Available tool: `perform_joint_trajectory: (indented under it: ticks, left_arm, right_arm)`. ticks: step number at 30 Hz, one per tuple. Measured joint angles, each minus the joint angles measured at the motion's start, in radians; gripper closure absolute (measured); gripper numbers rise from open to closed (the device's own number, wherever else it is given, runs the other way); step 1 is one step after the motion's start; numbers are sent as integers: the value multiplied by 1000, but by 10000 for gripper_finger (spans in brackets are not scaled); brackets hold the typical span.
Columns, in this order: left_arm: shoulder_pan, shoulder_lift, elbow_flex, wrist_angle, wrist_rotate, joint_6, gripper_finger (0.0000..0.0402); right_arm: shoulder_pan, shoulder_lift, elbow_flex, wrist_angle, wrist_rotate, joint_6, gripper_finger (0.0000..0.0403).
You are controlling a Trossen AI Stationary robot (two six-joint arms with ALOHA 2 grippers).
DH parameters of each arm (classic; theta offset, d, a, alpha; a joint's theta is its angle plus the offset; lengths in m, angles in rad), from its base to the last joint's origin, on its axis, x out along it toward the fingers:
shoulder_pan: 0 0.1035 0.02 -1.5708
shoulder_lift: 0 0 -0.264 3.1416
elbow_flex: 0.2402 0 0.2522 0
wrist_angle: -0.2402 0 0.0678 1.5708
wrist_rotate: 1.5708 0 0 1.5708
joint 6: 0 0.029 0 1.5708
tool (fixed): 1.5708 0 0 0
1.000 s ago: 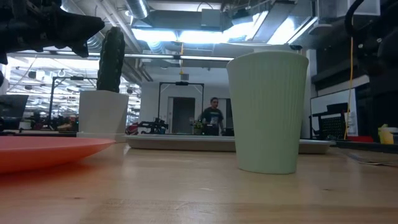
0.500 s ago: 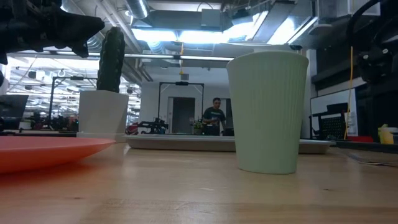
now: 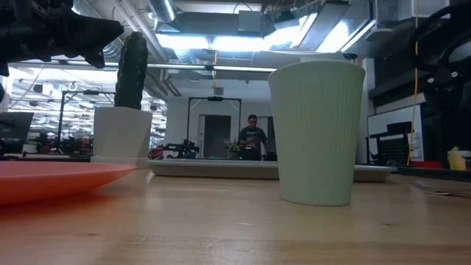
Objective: Pick and place plate/cup/fork/spoon on tray
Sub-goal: Put the orange fork on the gray serving tray to the right of the black spoon
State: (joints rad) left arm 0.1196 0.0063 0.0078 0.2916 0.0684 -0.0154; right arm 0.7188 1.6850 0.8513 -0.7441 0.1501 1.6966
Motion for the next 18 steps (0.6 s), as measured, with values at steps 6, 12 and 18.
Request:
perform_joint_trajectory:
  ticks: [6,12,18]
  left_arm:
    - [0,0,0,0,0,0,360]
    - [0,0,0,0,0,0,360]
    - [0,0,0,-1,0,0,360]
  right_arm:
    - [-36,-2,0,0,-36,1,358]
    - [-76,4,52,-45,-6,3,361]
    - [-147,-32,201,-251,112,30,361]
